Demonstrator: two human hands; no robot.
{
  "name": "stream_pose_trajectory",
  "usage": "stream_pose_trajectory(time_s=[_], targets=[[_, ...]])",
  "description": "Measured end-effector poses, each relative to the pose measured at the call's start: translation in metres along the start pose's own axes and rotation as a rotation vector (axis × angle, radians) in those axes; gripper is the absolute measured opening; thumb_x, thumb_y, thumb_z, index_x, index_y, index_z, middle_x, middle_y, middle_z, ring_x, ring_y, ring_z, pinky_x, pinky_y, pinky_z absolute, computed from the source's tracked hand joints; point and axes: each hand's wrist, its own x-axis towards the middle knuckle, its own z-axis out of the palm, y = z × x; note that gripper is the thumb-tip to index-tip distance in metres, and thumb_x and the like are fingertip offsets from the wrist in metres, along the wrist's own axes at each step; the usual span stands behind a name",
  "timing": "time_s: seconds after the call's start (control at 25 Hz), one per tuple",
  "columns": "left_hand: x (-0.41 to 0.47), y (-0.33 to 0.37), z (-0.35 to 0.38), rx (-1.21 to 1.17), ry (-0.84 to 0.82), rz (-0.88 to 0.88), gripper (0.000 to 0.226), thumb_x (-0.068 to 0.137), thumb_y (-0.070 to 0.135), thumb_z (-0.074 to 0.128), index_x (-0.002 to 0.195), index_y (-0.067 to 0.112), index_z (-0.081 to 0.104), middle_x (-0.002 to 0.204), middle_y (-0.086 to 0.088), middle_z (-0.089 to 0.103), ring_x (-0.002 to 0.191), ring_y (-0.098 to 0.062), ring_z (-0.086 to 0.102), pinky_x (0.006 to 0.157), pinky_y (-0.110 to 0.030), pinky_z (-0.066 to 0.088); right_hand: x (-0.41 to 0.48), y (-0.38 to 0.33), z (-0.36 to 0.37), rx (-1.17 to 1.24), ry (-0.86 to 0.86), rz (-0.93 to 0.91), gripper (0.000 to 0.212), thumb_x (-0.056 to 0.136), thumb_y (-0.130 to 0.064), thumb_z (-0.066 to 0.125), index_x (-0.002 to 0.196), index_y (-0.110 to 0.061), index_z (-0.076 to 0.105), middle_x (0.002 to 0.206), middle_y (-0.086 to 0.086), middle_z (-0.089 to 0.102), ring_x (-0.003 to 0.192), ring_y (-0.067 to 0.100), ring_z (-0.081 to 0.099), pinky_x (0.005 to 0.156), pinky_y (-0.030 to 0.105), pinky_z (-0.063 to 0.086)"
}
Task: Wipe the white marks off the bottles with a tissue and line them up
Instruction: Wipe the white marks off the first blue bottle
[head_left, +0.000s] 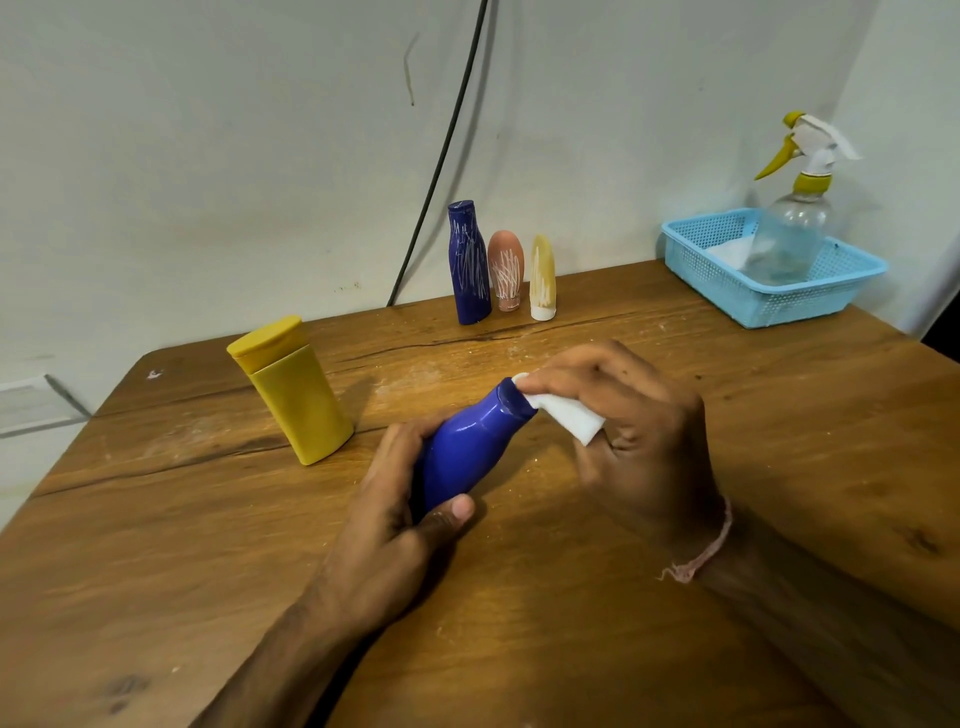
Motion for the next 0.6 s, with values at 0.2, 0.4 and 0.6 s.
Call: stream_pose_trajectory(time_s=[0.2, 0.4, 0.6], targets=[[0.0001, -0.0003, 0.0009, -0.06, -0.034, -0.014, 0.06, 0.08, 0.043, 0.073, 0.137, 0.04, 0.053, 0.13, 0.011, 0.057, 0.119, -0.02, 0.058, 0.102, -0.054, 0.05, 0.0014, 0.0013, -0.0021, 0.0, 0.011, -0.024, 0.022, 0.084, 0.003, 0.062, 0.101, 0.0, 0.076, 0.099, 0.011, 0.072, 0.093, 0.019, 0.068, 0.084, 0.015, 0.052], [0.0002, -0.0017, 0.0003, -0.086, -0.023, -0.023, 0.061, 0.079, 0.04, 0.074, 0.137, 0.038, 0.055, 0.131, 0.01, 0.057, 0.12, -0.023, 0.058, 0.103, -0.059, 0.05, 0.003, -0.0003, -0.0048, 0.059, -0.034, -0.119, 0.022, 0.083, 0.002, 0.063, 0.1, 0.002, 0.076, 0.099, 0.013, 0.073, 0.095, 0.02, 0.068, 0.085, 0.022, 0.054], [0.0006, -0.0015, 0.0013, -0.062, -0.041, -0.025, 0.061, 0.079, 0.042, 0.073, 0.137, 0.039, 0.055, 0.128, 0.013, 0.056, 0.119, -0.023, 0.058, 0.101, -0.059, 0.051, 0.0026, 0.0034, -0.0039, 0.033, -0.032, -0.07, 0.028, 0.083, 0.001, 0.062, 0.108, 0.0, 0.075, 0.106, 0.011, 0.074, 0.102, 0.021, 0.068, 0.089, 0.027, 0.056]])
